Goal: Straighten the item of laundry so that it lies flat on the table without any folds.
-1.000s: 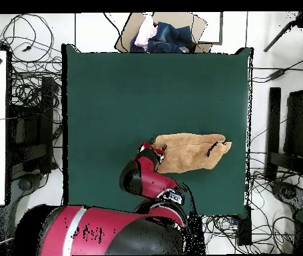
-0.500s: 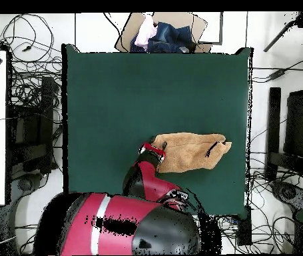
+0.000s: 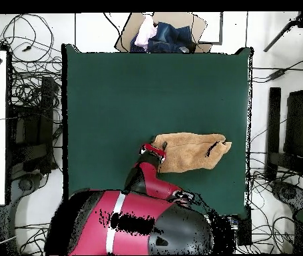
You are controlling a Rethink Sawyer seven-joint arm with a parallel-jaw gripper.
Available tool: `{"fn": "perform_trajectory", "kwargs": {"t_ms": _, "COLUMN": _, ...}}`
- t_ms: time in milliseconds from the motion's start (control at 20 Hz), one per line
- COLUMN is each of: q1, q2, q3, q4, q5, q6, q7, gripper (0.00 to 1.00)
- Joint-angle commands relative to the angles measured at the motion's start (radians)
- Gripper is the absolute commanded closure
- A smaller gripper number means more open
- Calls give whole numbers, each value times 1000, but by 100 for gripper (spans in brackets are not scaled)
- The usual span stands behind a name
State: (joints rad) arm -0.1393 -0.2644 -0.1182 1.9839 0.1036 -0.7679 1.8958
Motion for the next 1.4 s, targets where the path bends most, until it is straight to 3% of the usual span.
{"fn": "perform_trajectory", "kwargs": {"t_ms": 50, "q1": -10, "q2": 112, "q3": 173, "q4": -49, "q5": 62, "q6": 68, "q7": 301, "gripper": 0}}
{"fn": "perform_trajectory", "kwargs": {"t_ms": 100, "q1": -12, "q2": 113, "q3": 176, "q4": -49, "q5": 61, "q6": 64, "q7": 307, "gripper": 100}}
{"fn": "perform_trajectory", "kwargs": {"t_ms": 700, "q1": -26, "q2": 51, "q3": 209, "q4": -1, "q5": 58, "q6": 108, "q7": 318, "gripper": 100}}
{"fn": "perform_trajectory", "kwargs": {"t_ms": 1400, "q1": -25, "q2": -158, "q3": 233, "q4": 124, "q5": 80, "q6": 267, "q7": 273, "gripper": 100}}
